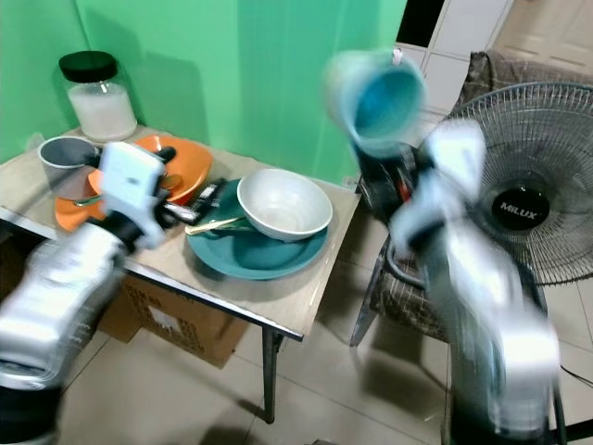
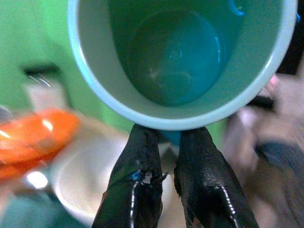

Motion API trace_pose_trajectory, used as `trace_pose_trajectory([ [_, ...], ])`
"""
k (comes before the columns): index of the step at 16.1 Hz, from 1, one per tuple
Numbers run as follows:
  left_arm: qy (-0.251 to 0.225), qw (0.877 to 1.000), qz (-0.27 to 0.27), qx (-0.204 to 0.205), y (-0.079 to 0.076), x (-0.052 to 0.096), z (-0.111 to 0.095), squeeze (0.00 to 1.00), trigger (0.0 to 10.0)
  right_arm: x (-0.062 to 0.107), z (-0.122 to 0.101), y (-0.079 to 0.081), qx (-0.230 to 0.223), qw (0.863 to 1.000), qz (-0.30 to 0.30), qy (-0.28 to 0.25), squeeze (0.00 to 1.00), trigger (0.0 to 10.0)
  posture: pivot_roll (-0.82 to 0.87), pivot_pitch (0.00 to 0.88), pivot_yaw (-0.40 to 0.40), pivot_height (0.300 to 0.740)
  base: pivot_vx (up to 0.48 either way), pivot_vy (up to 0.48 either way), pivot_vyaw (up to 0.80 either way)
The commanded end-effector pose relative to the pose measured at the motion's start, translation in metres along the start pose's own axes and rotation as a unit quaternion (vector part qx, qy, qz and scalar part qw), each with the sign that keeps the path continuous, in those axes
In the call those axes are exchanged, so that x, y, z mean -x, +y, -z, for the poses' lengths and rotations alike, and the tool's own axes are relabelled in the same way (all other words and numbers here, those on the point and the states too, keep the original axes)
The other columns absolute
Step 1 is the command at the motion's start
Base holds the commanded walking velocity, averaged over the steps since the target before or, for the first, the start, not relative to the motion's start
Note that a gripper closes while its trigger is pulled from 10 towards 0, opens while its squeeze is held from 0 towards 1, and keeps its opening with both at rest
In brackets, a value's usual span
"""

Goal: Setting the table

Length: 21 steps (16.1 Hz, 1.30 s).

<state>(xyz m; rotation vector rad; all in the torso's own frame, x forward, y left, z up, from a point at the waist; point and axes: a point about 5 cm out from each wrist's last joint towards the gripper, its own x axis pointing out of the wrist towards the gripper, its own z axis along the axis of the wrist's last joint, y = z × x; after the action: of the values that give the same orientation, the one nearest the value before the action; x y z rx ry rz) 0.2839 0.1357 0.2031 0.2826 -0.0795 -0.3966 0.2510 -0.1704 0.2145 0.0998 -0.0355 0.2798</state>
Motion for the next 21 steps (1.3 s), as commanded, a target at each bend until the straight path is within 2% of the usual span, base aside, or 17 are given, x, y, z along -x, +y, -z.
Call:
trace_pose_trajectory([
  [1,0.0,1.0,-0.014,-0.015,-0.004,0.0,0.0,0.0,10.0,0.007,-0.001,-0.004,0.018,0.999,0.036,-0.013,0.0,10.0,-0.07,0.0,-0.058,0.74,0.0,0.0,-0.78],
  [3,0.009,0.999,-0.035,-0.008,-0.002,0.002,0.004,0.0,10.0,0.011,0.009,-0.007,0.011,0.997,0.075,-0.002,0.0,10.0,-0.08,0.0,-0.055,0.74,0.0,0.0,-0.78],
  [4,0.016,0.999,-0.046,-0.016,0.003,0.002,0.007,0.0,10.0,0.014,0.014,-0.011,0.002,0.994,0.113,0.002,0.0,10.0,-0.08,0.0,-0.053,0.74,0.0,0.0,-0.79],
  [6,0.02,0.998,-0.054,-0.018,0.009,0.004,0.009,0.0,10.0,0.015,0.018,-0.013,0.019,0.992,0.127,0.007,0.0,10.0,-0.08,0.0,-0.052,0.74,0.0,0.0,-0.79],
  [8,0.035,0.995,-0.095,0.015,0.02,0.008,0.017,0.0,10.0,0.017,0.023,-0.014,0.015,0.991,0.136,0.012,0.0,10.0,-0.08,0.0,-0.047,0.74,0.0,0.0,-0.79],
  [10,0.05,0.993,-0.11,0.009,0.02,0.01,0.023,0.0,10.0,0.018,0.024,-0.016,0.014,0.989,0.148,0.012,0.0,10.0,-0.08,0.0,-0.048,0.74,0.0,0.0,-0.8],
  [11,0.048,0.991,-0.129,0.005,0.021,0.011,0.026,0.0,10.0,0.017,0.025,-0.021,0.029,0.983,0.183,0.008,0.0,10.0,-0.08,0.0,-0.053,0.74,0.0,0.0,-0.8],
  [12,0.046,0.989,-0.143,0.004,0.021,0.011,0.028,0.0,10.0,0.017,0.029,-0.021,0.029,0.982,0.187,0.017,0.0,10.0,-0.08,0.0,-0.055,0.74,0.0,0.0,-0.79],
  [13,0.048,0.988,-0.144,-0.002,0.019,0.011,0.03,0.0,10.0,0.016,0.034,-0.019,0.02,0.983,0.179,0.03,0.0,10.0,-0.08,0.0,-0.058,0.74,0.0,0.0,-0.79],
  [17,0.042,0.988,-0.14,0.045,0.022,0.012,0.027,0.0,10.0,0.011,0.043,-0.013,0.006,0.985,0.162,0.06,0.0,10.0,-0.08,0.0,-0.063,0.74,0.0,0.0,-0.79],
  [21,0.036,0.992,-0.111,0.049,0.019,0.01,0.026,0.0,10.0,0.008,0.048,-0.016,0.013,0.979,0.191,0.067,0.0,10.0,-0.08,0.0,-0.064,0.74,0.0,0.0,-0.79],
])
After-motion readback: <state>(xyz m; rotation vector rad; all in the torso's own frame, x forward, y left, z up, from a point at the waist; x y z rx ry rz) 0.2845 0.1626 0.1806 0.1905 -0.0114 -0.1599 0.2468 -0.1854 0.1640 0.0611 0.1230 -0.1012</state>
